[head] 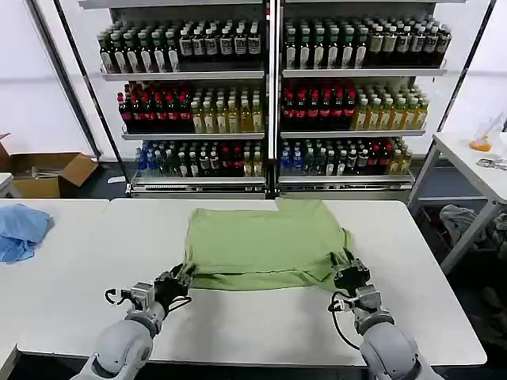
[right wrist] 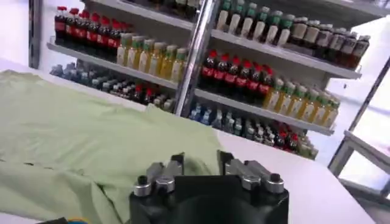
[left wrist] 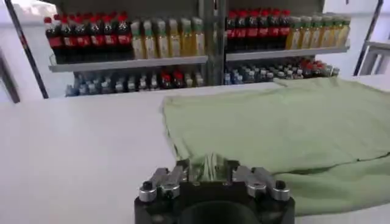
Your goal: Fold and organize the clothes.
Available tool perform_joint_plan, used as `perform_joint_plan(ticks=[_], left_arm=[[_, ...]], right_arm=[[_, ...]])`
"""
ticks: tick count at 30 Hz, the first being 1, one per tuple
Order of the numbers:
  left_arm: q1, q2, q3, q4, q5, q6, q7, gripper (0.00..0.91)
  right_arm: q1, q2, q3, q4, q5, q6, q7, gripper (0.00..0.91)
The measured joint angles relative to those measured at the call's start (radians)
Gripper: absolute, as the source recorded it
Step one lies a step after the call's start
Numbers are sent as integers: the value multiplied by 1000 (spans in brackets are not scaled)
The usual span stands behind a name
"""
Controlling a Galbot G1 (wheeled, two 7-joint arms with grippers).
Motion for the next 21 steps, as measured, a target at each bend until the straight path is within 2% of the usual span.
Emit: perform_joint_plan(ticks=[11,12,13,14,15,16,17,21], left_arm=[[22,-19,-4,16,0,-10,0,907],[21,-20,-3,20,-1,-9,0,907],[19,-22,-2,24,-2,-8,0,867],[17,-23,0,28,-3,-8,1,403],[15,-23,1,32,-4,-8,1,272],[14,-24,2,38,-5,-8,1,181],[13,-24,2,42,-5,-8,1,71],[13,-25,3,53,-8,-11,1,20]], right_arm=[[-95,29,67,12,97,-45,25,907],[-96,30,69,6,106,-47,26,836],[-96,31,69,0,116,-49,26,725],[-95,32,69,-5,124,-50,26,292],[-94,32,69,-10,132,-51,27,181],[-92,32,69,-16,139,-51,27,71],[-89,32,68,-22,147,-51,27,0],[-81,34,60,-41,169,-51,25,0]])
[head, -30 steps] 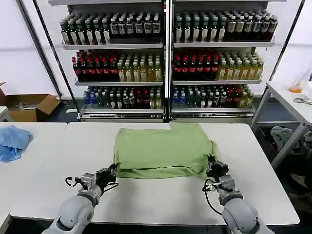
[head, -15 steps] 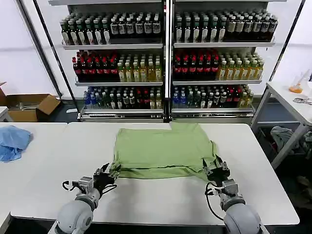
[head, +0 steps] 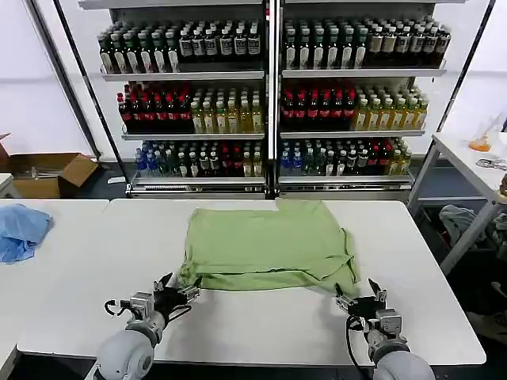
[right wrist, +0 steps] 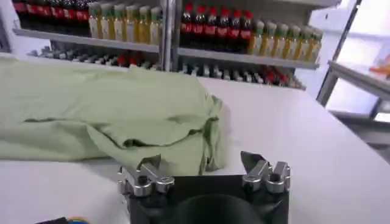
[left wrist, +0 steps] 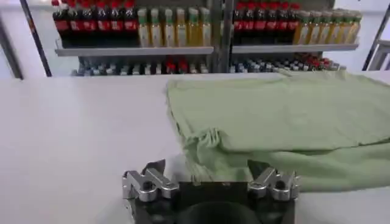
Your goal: Fold and organize the clothes.
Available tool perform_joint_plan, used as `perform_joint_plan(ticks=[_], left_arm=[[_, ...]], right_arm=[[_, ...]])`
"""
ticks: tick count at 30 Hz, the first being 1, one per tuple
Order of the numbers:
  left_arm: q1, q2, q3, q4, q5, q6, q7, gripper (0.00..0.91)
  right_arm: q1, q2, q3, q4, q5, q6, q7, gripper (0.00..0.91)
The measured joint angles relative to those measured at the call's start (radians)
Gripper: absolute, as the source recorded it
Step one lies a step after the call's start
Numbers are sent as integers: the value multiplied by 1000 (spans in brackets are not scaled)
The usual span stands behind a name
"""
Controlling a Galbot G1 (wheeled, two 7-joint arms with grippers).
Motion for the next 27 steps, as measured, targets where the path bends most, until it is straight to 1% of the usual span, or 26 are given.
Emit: perform_joint_plan(ticks=[4,13,27], left_arm=[[0,0,1,5,-7,0,4,30],[-6,2,-3,14,-31,0,14,20],[18,23,-23,-17,-76,-1,32,30]], right_arm=[[10,0,-11,-15,16,4,-4,0],[21,-12,-26,-23,42,5,-11,0],[-22,-63,14,20,84,-8,-12,0]])
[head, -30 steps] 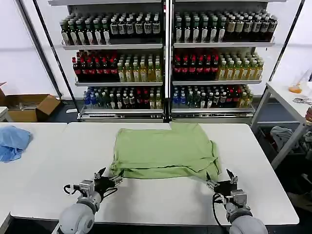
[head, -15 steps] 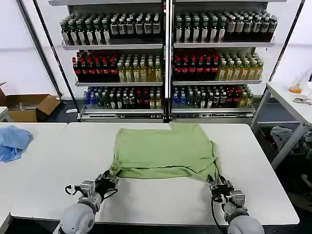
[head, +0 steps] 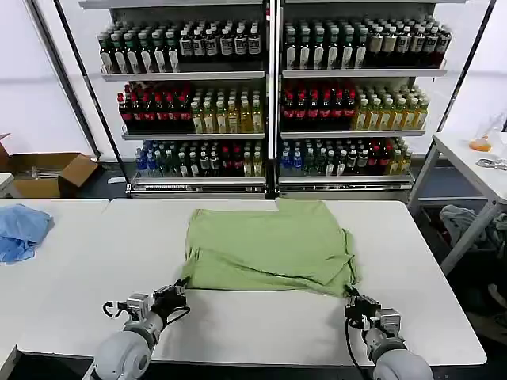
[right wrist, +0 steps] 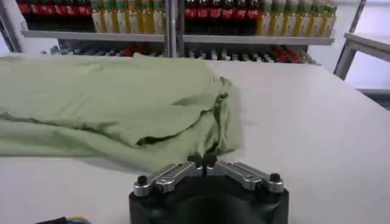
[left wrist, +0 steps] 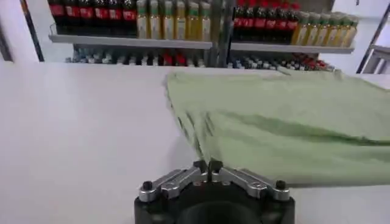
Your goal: Fold and organize the clothes.
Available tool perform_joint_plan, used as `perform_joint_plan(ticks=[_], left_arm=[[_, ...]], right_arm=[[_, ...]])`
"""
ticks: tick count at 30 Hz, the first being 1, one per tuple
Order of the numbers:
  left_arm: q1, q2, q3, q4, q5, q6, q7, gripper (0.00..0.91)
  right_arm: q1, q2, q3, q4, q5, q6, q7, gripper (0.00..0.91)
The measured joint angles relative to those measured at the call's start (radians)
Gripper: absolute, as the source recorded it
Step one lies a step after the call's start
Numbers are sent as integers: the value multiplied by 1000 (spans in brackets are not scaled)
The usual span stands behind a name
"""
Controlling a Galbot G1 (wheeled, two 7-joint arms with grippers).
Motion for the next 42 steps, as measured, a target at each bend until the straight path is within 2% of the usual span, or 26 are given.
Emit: perform_joint_plan(ticks=[12,27,28,29,30,31,37,42], left_arm=[[110,11,-28,-117,1,13,4,20],[313,42,-78,-295,47,22,9,20],[322,45,-81,-300,50,24,10,20],[332,49,-85,-305,54,26,12,40],[339,52,-89,-310,56,28,12,766],[344,54,-91,-315,59,29,14,907],[365,68,-113,-351,70,42,11,907],[355,83,-135,-360,60,37,-6,907]], right_arm=[[-144,-47,70,134,-15,-12,-6,0],[-398,-57,164,287,-102,-24,-15,0],[-407,-55,165,293,-109,-27,-16,433],[-415,-53,166,298,-116,-29,-18,907],[-421,-51,169,303,-122,-29,-19,907],[-428,-48,172,308,-131,-29,-19,907],[-436,-49,199,329,-164,-6,-14,907],[-390,-63,203,329,-152,15,3,907]])
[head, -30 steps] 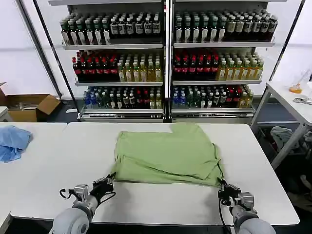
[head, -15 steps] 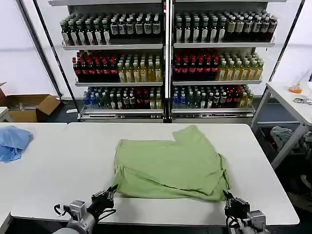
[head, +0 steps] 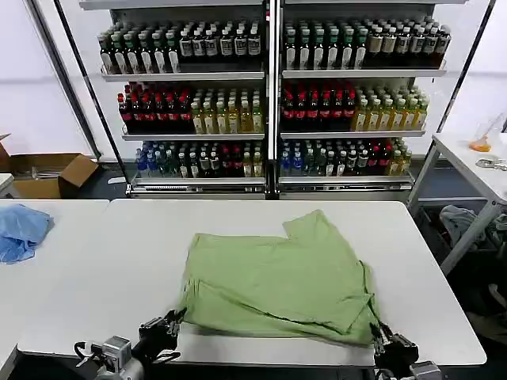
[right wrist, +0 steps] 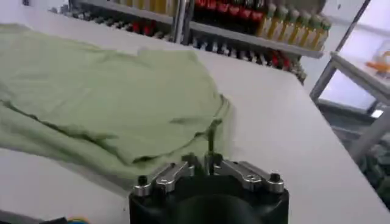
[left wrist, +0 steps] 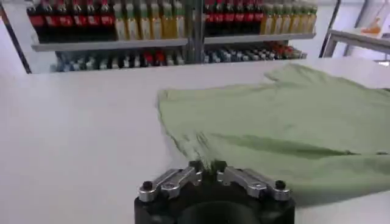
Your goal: Fold and organize the clothes.
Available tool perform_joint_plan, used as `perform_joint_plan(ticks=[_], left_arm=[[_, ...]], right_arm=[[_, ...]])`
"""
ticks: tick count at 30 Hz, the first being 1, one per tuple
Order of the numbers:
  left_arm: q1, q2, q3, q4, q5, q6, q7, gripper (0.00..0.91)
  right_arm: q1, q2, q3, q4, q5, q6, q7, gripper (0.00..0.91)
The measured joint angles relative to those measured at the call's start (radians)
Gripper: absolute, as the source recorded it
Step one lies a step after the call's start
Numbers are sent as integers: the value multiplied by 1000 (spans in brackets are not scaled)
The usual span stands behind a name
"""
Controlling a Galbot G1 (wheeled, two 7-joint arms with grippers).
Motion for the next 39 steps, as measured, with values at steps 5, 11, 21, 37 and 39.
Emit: perform_joint_plan(ticks=[5,11,21,37,39], left_arm=[[-58,14,5,39,-38,-15,-40,907],[-219,10,55,147,-88,-12,-78,907],[-551,-8,216,385,-109,42,-103,907],[-876,-66,419,682,-97,77,-104,907],[-890,-68,430,702,-93,79,-102,907]], right_arm=[[129,-18,-48,-47,51,-7,33,907],[382,-20,-169,-173,144,-44,86,907],[803,12,-393,-448,281,-110,152,907],[1217,125,-604,-876,360,-140,154,907],[1249,140,-618,-923,361,-140,151,907]])
